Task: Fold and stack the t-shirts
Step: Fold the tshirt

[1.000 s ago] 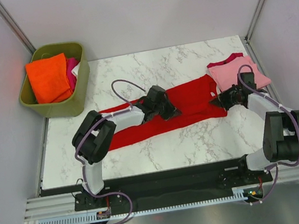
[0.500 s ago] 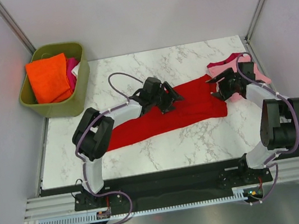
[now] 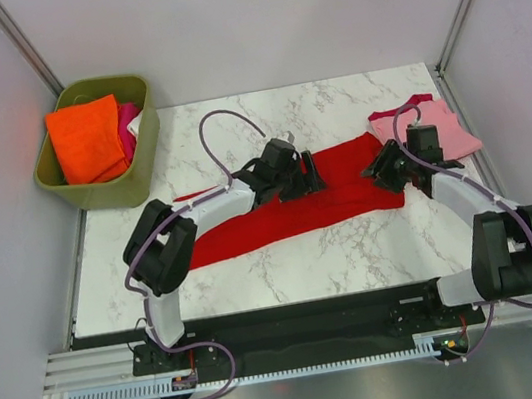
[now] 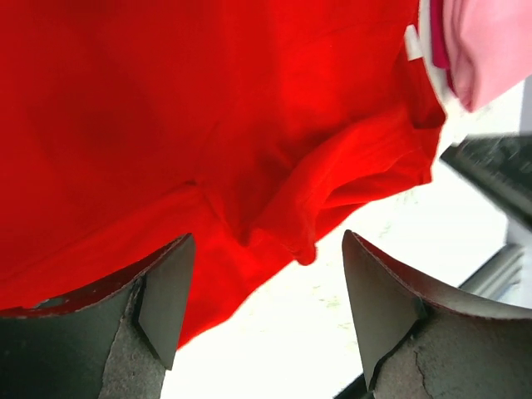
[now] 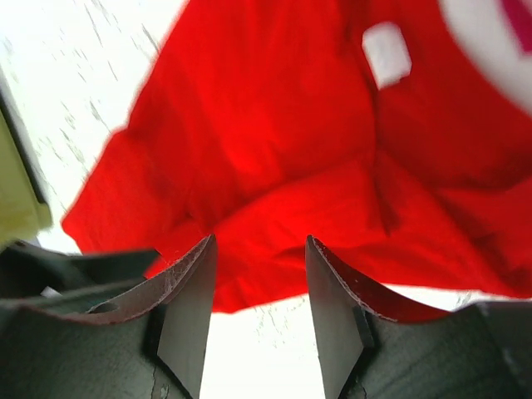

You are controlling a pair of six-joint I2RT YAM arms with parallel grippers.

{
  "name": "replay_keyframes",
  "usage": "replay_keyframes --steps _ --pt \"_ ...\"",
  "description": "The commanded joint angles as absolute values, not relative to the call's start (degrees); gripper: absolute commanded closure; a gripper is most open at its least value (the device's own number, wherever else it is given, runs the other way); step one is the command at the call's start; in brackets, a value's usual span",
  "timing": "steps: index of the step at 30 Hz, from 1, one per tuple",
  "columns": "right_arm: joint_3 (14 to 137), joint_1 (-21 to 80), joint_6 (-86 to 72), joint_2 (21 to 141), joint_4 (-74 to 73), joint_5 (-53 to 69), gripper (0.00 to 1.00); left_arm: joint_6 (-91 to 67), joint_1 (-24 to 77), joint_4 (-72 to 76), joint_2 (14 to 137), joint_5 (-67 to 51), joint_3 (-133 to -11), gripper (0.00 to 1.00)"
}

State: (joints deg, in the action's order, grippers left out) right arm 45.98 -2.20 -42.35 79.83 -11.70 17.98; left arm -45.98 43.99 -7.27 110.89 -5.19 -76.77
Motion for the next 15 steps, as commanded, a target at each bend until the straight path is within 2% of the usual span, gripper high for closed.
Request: replay_keyframes --steps 1,7,15 --pt "40.79 1.47 -43.49 77.09 -7.92 16.0 0.46 -36.05 43.42 -8.0 109.42 -3.69 -78.92 0.21" --pt "33.76 5.18 -49.48 74.18 -0.44 13.8 0.5 -34.45 43.07 -8.35 113.9 -7.56 -83.05 0.25" --pt "34.19 5.63 -52.29 78.83 4.82 13.01 0.53 -33.14 42.28 -8.7 118.12 -9.75 -87.36 0.32"
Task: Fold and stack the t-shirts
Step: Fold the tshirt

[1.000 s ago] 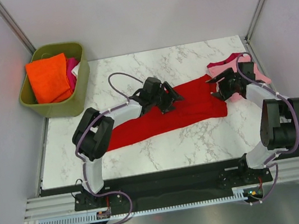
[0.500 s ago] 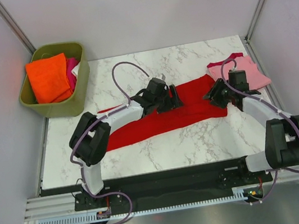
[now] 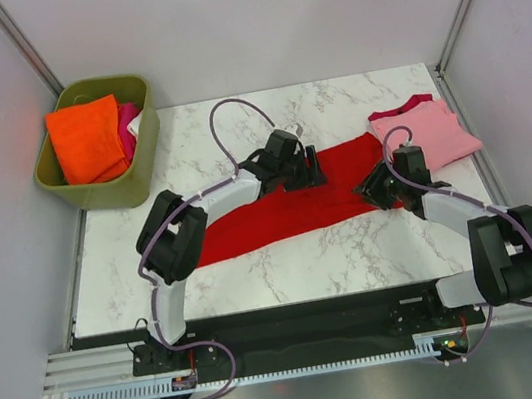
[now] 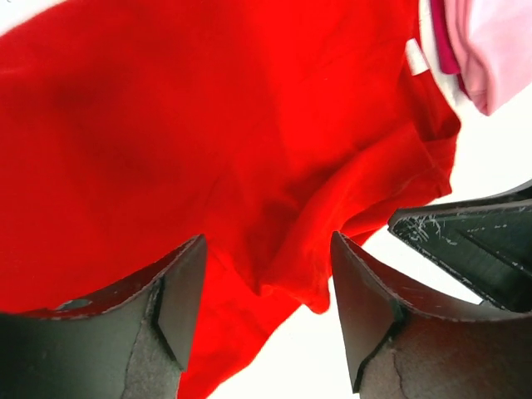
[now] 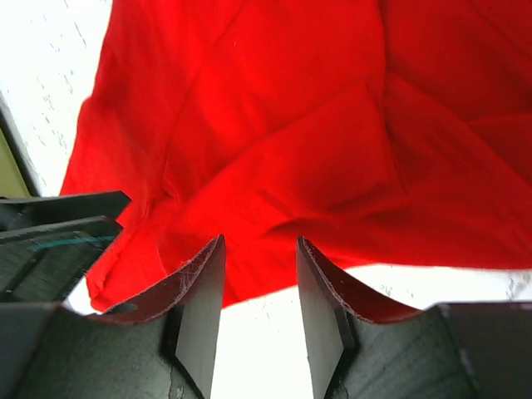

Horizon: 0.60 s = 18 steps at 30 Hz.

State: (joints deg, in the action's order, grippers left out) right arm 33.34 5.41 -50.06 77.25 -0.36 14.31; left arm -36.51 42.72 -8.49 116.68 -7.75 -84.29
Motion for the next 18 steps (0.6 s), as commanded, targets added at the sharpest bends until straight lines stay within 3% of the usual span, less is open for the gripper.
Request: replay_keyframes --steps 1,18 --pt "34.19 5.63 -52.56 79.62 5.27 13.01 0.53 -32.87 42.28 -8.61 118.3 -10.19 -87.62 0.33" --pt "36.12 6.15 -54.4 85.95 7.47 11.34 0.52 -34.1 42.19 -3.87 123.66 -17.31 -90.08 0.41"
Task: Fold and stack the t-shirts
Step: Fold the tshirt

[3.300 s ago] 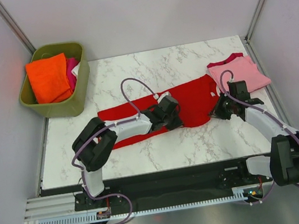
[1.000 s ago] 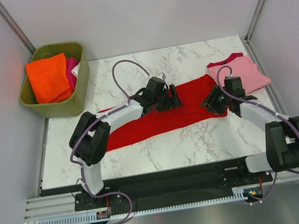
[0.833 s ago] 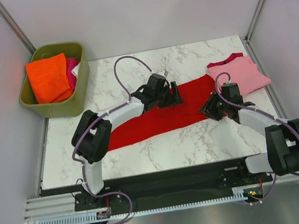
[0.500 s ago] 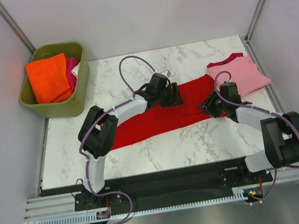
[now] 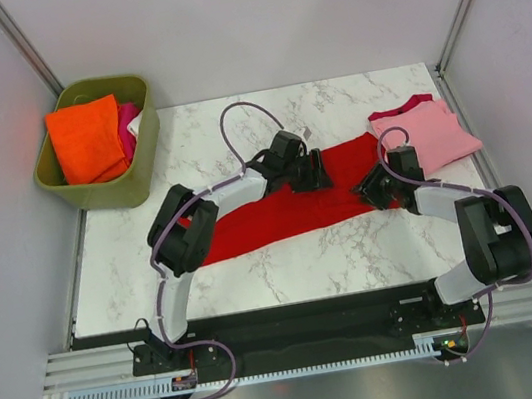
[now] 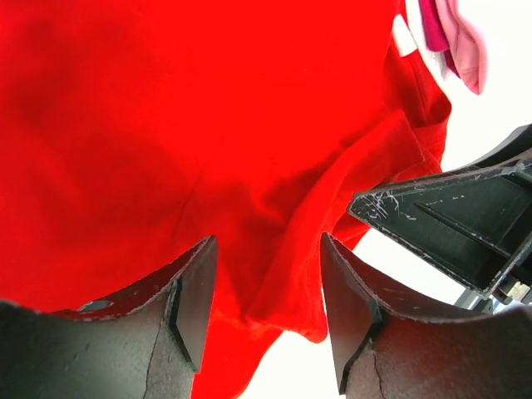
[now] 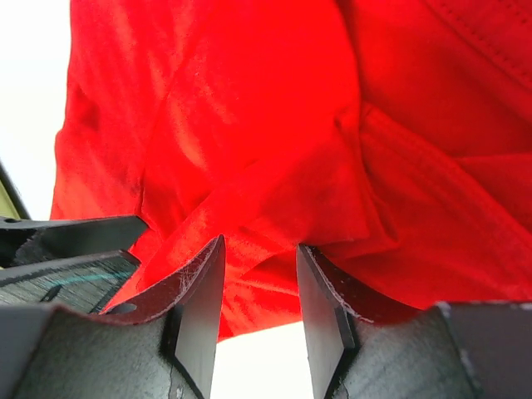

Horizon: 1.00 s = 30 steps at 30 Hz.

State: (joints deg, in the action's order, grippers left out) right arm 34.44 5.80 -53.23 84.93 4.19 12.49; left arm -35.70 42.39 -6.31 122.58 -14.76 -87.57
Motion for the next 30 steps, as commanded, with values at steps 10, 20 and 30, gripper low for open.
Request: replay_keyframes --steps 10,20,30 --pt "36.91 6.85 -56.6 84.38 8.35 9.76 0.48 -36.91 41.75 -3.52 128.05 -21.62 -92.55 0.43" --pt "39.9 6.94 -58.09 87.89 10.28 9.67 0.45 -37.18 41.22 -3.25 129.81 -24.52 -93.43 0.44" --pt "44.73 6.86 -59.24 91.66 11.86 9.93 0.45 -39.37 39.91 -0.28 128.77 -25.05 -90.54 0.41"
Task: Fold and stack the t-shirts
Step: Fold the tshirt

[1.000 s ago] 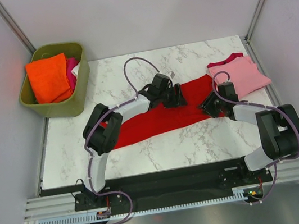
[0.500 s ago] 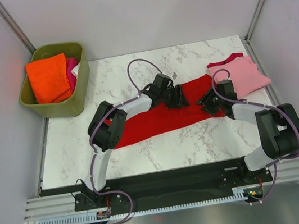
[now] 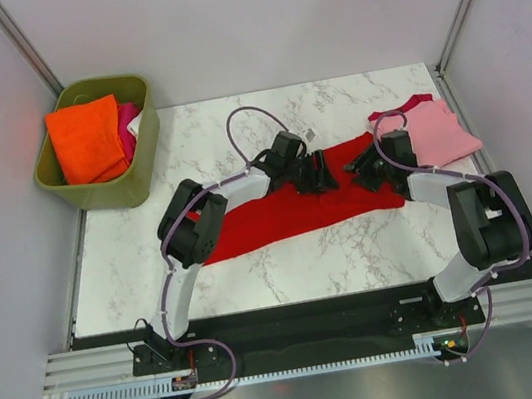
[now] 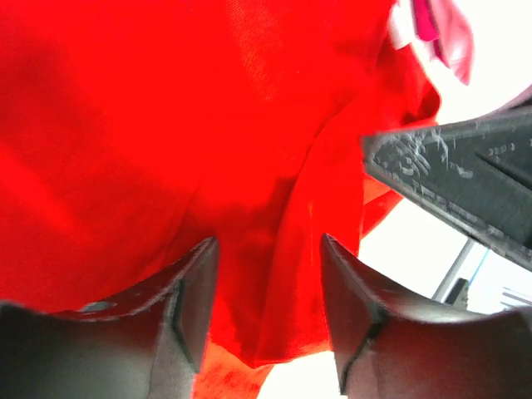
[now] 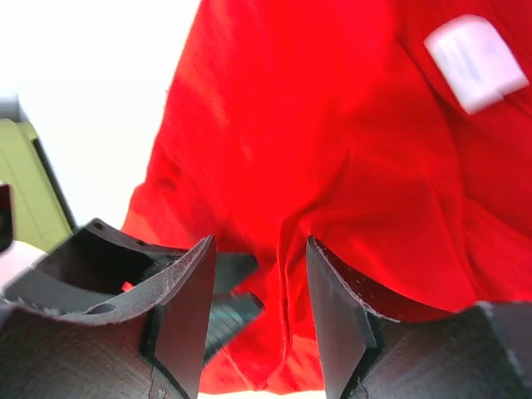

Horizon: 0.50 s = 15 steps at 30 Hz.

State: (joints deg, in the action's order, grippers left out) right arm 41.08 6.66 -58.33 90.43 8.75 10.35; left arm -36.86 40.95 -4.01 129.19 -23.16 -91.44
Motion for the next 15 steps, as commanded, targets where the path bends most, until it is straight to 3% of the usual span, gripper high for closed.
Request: replay_keyframes --steps 1,3,6,10,15 --pt "45.52 6.94 -59.24 92.02 11.78 10.02 0.45 -39.72 39.64 1.65 128.32 -25.48 -89.48 0.37" --pt "47.45 6.86 -59.24 93.24 11.34 10.11 0.45 -40.6 38.94 4.03 126.4 -25.49 -85.97 0.25" --pt "49.39 6.94 -59.41 94.83 11.16 10.28 0.45 -43.15 37.44 10.79 123.5 -25.84 -79.74 0.18" --pt "51.76 6.86 -58.45 96.5 10.2 10.99 0.45 -45.96 36.21 21.77 119.71 -25.4 -71.73 0.14" --pt "52.91 6.77 -55.73 96.5 8.61 10.89 0.44 -46.41 36.12 24.52 118.39 -25.31 -68.73 0.12"
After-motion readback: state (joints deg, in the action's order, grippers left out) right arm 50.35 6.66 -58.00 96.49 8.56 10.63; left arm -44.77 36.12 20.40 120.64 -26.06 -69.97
